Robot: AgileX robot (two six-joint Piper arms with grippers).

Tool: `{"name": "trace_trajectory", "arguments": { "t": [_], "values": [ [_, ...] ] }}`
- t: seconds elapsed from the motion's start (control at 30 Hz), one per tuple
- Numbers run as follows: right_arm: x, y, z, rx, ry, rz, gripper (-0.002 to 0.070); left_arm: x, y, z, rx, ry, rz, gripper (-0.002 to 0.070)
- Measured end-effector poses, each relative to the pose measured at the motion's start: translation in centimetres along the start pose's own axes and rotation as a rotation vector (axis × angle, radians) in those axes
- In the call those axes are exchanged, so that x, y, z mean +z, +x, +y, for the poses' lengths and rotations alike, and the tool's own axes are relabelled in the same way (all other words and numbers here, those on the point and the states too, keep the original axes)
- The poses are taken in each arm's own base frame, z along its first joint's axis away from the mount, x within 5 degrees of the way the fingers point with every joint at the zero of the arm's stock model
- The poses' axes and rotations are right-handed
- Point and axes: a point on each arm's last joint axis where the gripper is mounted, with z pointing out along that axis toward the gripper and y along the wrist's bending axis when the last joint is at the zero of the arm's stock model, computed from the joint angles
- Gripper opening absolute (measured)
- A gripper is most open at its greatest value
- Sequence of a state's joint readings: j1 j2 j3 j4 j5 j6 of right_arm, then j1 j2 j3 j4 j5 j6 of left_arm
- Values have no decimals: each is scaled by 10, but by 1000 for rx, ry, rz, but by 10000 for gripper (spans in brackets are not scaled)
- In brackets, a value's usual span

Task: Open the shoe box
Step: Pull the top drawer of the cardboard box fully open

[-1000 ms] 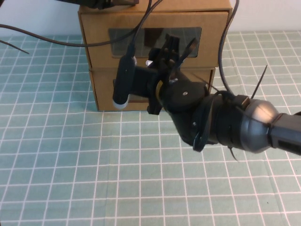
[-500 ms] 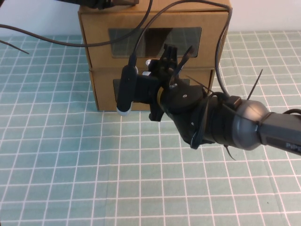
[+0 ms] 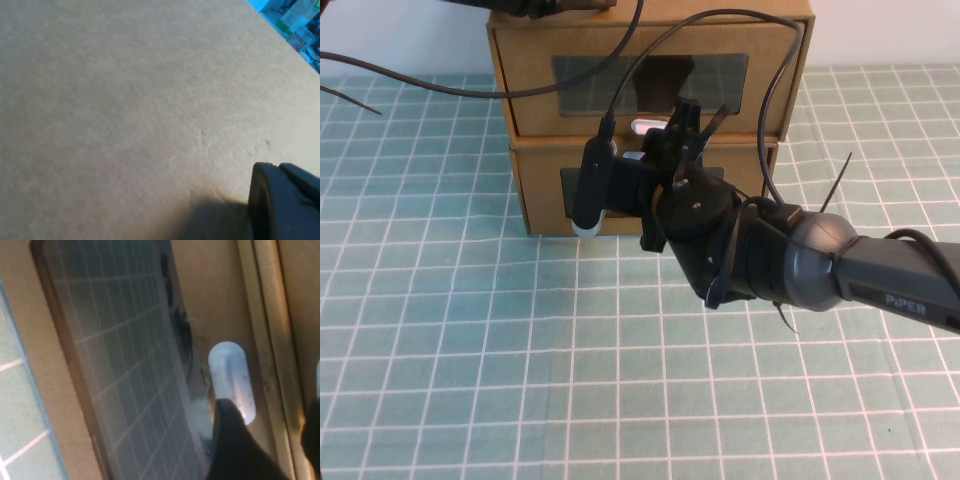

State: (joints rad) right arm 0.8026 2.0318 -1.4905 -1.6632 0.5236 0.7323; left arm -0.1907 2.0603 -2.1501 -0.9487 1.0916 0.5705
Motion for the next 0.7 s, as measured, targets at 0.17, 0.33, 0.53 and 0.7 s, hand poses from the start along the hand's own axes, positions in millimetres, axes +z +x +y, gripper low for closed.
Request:
{"name": "trace_trajectory", "arguments": {
  "t": [0.17, 0.33, 0.53, 0.7],
  "values": [
    [-1, 0, -1, 6, 0, -2, 274, 0, 0, 0, 0, 0, 0, -5],
    [-4, -3, -5, 27, -8, -17, 271, 0, 0, 0, 2, 0, 0, -5],
    [-6, -4, -7, 37, -12, -24, 269, 0, 0, 0, 1, 1, -3, -5],
    [-6, -4, -7, 39, -12, -24, 269, 0, 0, 0, 1, 1, -3, -5]
  ]
}}
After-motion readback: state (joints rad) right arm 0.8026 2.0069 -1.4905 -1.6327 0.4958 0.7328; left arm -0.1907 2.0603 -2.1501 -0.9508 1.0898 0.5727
